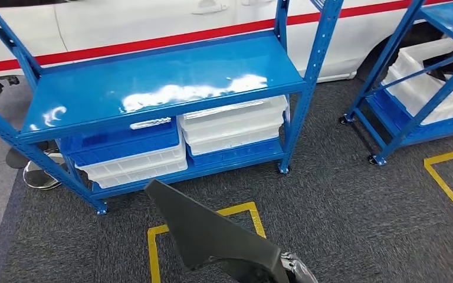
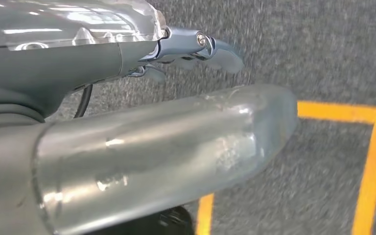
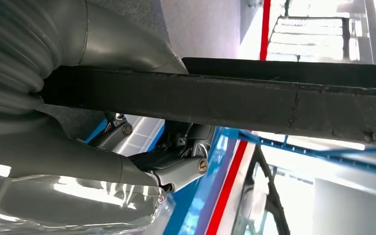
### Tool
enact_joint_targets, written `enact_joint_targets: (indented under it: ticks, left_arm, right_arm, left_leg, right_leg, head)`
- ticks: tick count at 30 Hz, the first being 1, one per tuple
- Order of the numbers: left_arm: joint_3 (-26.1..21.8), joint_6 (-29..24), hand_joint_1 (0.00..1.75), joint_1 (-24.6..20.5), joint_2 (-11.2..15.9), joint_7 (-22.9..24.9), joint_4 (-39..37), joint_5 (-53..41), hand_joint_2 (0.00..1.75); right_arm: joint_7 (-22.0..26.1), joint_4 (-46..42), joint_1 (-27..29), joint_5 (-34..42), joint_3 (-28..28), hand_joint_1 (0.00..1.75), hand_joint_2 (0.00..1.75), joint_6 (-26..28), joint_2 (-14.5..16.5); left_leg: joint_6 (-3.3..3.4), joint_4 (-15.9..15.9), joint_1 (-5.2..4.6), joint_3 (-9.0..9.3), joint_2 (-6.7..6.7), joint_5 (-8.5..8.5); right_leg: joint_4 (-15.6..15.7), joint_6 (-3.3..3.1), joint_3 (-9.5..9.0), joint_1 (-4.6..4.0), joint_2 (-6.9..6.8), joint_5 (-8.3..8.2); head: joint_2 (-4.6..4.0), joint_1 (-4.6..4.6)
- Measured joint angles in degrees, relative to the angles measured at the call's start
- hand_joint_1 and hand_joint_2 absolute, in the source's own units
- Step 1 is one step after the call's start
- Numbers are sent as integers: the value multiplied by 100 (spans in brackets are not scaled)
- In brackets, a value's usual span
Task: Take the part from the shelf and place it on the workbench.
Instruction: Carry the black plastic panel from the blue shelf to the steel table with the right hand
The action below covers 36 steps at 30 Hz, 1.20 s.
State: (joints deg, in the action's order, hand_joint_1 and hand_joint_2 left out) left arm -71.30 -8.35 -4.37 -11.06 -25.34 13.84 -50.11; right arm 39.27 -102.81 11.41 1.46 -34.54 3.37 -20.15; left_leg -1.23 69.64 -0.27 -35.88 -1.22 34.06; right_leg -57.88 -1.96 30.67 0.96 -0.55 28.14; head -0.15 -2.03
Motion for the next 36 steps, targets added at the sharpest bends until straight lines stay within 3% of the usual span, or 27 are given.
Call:
enact_joint_targets:
  ticks: [1, 2, 3, 4, 6, 8, 10, 11, 13, 15, 16, 17, 18, 21, 23, 25, 26, 28, 30, 32, 33, 34, 36]
  left_arm:
    - [-1, 2, 0, 23, -1, 2, 0, 2, 0]
    - [-2, 3, 0, 41, -2, 4, 0, 2, 0]
    - [-3, 4, 0, 51, -2, 7, 0, 3, 0]
    - [-4, 6, 0, 55, -1, 9, 0, 3, 0]
    - [-5, 13, 0, 57, 17, 14, 8, -2, 0]
    - [-7, 20, 0, 61, 30, 26, 21, -18, 0]
    - [-7, 26, 0, 52, 26, 44, 26, -32, 0]
    - [-7, 29, 0, 44, 22, 52, 26, -37, 0]
    - [-7, 39, 0, 42, 15, 63, 26, -49, 0]
    - [-8, 49, 0, 65, 17, 74, 26, -68, 0]
    - [-8, 55, 0, 76, 20, 83, 26, -77, 0]
    - [-9, 61, 0, 82, 22, 90, 26, -85, 0]
    - [-9, 68, 0, 80, 23, 95, 26, -93, 0]
    - [-9, 90, 0, 68, 29, 102, 29, -113, 0]
    - [-8, 93, 0, 55, 39, 105, 33, -125, 0]
    - [-3, 96, 0, 29, 43, 103, 35, -149, 0]
    - [2, 99, 0, 16, 42, 98, 35, -169, 0]
    - [10, 105, 0, 7, 38, 84, 35, -211, 0]
    - [14, 105, 0, 16, 37, 78, 35, -245, 0]
    - [16, 106, 0, 30, 39, 81, 35, -273, 0]
    - [17, 108, 0, 33, 40, 82, 35, -282, 0]
    - [19, 110, 0, 33, 40, 82, 35, -287, 0]
    - [20, 115, 0, 31, 43, 84, 35, -289, 0]
  right_arm:
    - [23, 1, 62, 23, 11, 175, 175, 15, -3]
    - [37, 2, 118, 41, 22, 175, 175, 33, -3]
    - [41, 3, 162, 53, 34, 175, 175, 50, -3]
    - [43, 4, 196, 63, 45, 175, 175, 67, -3]
    - [50, 5, 236, 74, 60, 175, 175, 99, -3]
    - [55, 5, 272, 80, 73, 175, 175, 145, -6]
    - [57, 3, 324, 91, 91, 175, 175, 197, -6]
    - [59, 1, 358, 96, 102, 175, 175, 212, -3]
    - [59, -3, 392, 101, 127, 175, 175, 222, 4]
    - [60, -1, 412, 105, 154, 175, 175, 253, 13]
    - [59, 1, 431, 108, 167, 175, 175, 276, 20]
    - [59, 3, 454, 110, 180, 175, 175, 297, 26]
    - [58, 4, 477, 111, 193, 175, 175, 314, 31]
    - [58, 2, 520, 109, 209, 175, 175, 354, 33]
    - [59, -3, 536, 108, 212, 175, 175, 373, 35]
    - [59, -7, 563, 107, 223, 175, 175, 389, 35]
    - [60, -8, 581, 107, 231, 175, 175, 400, 35]
    - [61, -14, 606, 107, 239, 175, 175, 426, 34]
    - [61, -20, 619, 102, 242, 175, 175, 461, 30]
    - [60, -21, 641, 97, 244, 175, 175, 497, 26]
    - [59, -22, 657, 97, 245, 175, 175, 506, 26]
    - [59, -25, 670, 97, 245, 175, 175, 508, 26]
    - [60, -40, 682, 96, 246, 175, 175, 509, 26]
  left_leg:
    - [1, 306, 0, -114, 45, 106]
    - [16, 437, -2, -151, 66, 92]
    - [47, 338, -10, -84, 87, -42]
    - [96, 45, -20, 70, 136, -248]
    - [238, -704, -35, 454, 416, -578]
    - [321, -1108, -46, 652, 629, -657]
    - [336, -1262, -46, 709, 542, -680]
    - [345, -1356, -36, 745, 458, -709]
    - [362, -1527, 0, 807, 279, -770]
    - [371, -1540, -5, 798, 97, -776]
    - [368, -1522, -5, 783, 4, -767]
    - [359, -1500, -3, 771, -82, -754]
    - [341, -1471, 6, 759, -165, -735]
    - [229, -1333, 30, 736, -374, -633]
    - [139, -1251, 16, 728, -466, -563]
    - [71, -1229, 23, 755, -560, -538]
    - [33, -1203, 43, 762, -538, -506]
    - [-29, -928, 76, 656, -296, -270]
    - [-56, -245, 85, 364, -13, 134]
    - [-46, 331, 85, 109, 63, 323]
    - [-30, 349, 84, 100, 77, 251]
    - [-5, 148, 84, 190, 105, 78]
    - [68, -591, 83, 520, 343, -327]
  right_leg:
    - [-7, -9, 27, -11, 83, -19]
    - [-16, -14, 47, -24, 171, -33]
    - [-27, -15, 59, -39, 260, -42]
    - [-37, -14, 64, -55, 348, -48]
    - [-50, -3, 75, -69, 505, -60]
    - [-47, 53, 111, -30, 648, -98]
    - [-27, 137, 146, -1, 780, -148]
    - [-39, 161, 168, -9, 734, -145]
    - [-330, 195, 327, -34, 451, 48]
    - [-1000, 241, 669, 5, 177, 401]
    - [-1311, 273, 825, 38, 126, 513]
    - [-1463, 303, 900, 70, 93, 524]
    - [-1407, 334, 865, 99, 61, 430]
    - [-423, 388, 324, 142, -209, -20]
    - [-130, 325, 178, 111, -317, -67]
    - [-150, 229, 212, 81, -210, -73]
    - [-142, 190, 227, 80, -152, -87]
    - [-123, 117, 253, 88, -33, -127]
    - [-120, 71, 292, 80, 94, -156]
    - [-123, 52, 321, 58, 247, -174]
    - [-126, 51, 326, 49, 330, -180]
    - [-128, 55, 323, 42, 414, -186]
    - [-134, 79, 318, 32, 568, -201]
  head:
    - [0, 0]
    - [0, 0]
    - [0, 0]
    - [0, 0]
    - [0, 1]
    - [0, 0]
    - [0, -1]
    - [0, -1]
    - [0, 1]
    - [0, 1]
    - [0, 1]
    - [0, 1]
    - [0, 1]
    - [0, 1]
    - [0, 0]
    - [0, 0]
    - [0, 0]
    - [0, -1]
    - [0, -1]
    - [0, -1]
    - [0, -1]
    - [0, -1]
    - [0, 0]
